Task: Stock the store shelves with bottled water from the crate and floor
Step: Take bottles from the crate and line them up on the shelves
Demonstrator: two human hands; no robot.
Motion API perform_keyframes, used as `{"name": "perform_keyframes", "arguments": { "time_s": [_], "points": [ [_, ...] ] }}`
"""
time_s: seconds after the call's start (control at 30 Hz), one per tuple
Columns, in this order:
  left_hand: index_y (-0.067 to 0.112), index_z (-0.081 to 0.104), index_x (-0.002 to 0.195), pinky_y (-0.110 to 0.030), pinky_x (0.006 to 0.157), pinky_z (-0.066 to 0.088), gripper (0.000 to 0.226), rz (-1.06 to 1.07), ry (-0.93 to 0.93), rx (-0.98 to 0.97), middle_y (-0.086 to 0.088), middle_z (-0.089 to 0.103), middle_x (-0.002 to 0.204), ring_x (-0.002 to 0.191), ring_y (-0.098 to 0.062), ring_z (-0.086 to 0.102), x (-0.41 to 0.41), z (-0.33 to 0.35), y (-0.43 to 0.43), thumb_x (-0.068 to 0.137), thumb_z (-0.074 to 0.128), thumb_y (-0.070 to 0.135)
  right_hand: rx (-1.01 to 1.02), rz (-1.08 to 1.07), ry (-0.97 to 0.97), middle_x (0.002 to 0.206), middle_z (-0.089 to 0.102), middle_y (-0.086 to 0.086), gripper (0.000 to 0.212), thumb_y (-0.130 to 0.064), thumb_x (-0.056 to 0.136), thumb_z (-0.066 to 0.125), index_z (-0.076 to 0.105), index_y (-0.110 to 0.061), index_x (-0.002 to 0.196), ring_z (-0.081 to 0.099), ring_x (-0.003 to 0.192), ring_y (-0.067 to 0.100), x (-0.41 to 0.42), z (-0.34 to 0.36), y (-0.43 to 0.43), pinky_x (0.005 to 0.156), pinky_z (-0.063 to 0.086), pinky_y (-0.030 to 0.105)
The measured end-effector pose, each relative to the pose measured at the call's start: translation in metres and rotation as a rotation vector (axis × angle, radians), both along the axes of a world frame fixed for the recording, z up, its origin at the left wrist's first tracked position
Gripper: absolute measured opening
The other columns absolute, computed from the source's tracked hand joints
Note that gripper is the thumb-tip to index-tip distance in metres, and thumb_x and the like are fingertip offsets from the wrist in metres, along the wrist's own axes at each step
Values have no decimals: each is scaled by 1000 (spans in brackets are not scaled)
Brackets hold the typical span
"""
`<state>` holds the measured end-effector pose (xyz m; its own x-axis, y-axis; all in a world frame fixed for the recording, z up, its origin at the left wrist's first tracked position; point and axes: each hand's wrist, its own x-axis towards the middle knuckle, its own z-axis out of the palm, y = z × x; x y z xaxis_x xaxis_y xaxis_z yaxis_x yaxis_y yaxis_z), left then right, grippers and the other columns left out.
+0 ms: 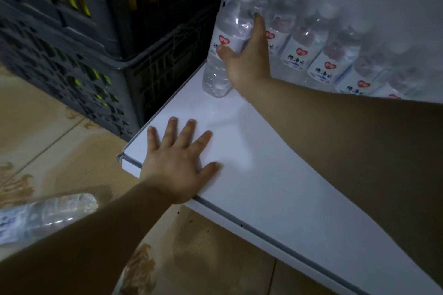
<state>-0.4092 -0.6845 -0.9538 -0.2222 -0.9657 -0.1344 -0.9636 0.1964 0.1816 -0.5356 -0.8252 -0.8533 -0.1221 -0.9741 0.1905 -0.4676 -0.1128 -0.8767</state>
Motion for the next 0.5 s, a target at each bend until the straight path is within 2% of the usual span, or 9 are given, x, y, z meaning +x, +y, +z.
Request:
{"name": "perform_keyframes", "arguments": {
  "time_s": [0.1,0.27,0.4,0.5],
  "points": [
    [43,-7,150,-58,113,-16,78,1,11,-3,5,-17,160,143,-26,-28,0,0,-1,80,2,79,-3,-26,22,154,28,8,88,-12,88,70,12,-18,154,37,137,21,2,-3,-5,109,30,27],
    [43,-8,150,-58,113,-17,77,1,5,7,5,-19,159,142,-26,-30,0,3,0,82,5,78,-32,-21,71,154,28,10,89,-12,86,70,12,-16,154,36,139,24,1,-7,-15,115,32,42],
    [44,-8,149,-58,112,-18,77,0,9,3,5,-19,159,142,-26,-31,1,1,0,82,5,78,14,-16,123,156,21,8,91,-13,89,69,6,-17,154,32,141,21,-2,-5,-18,116,27,32],
    [44,-9,149,-58,112,-17,78,4,-1,5,5,-19,159,142,-26,-31,0,0,0,81,4,79,57,-7,129,156,27,4,94,-15,87,71,5,-20,154,34,139,20,-4,-1,-20,116,28,34]
  ]
}}
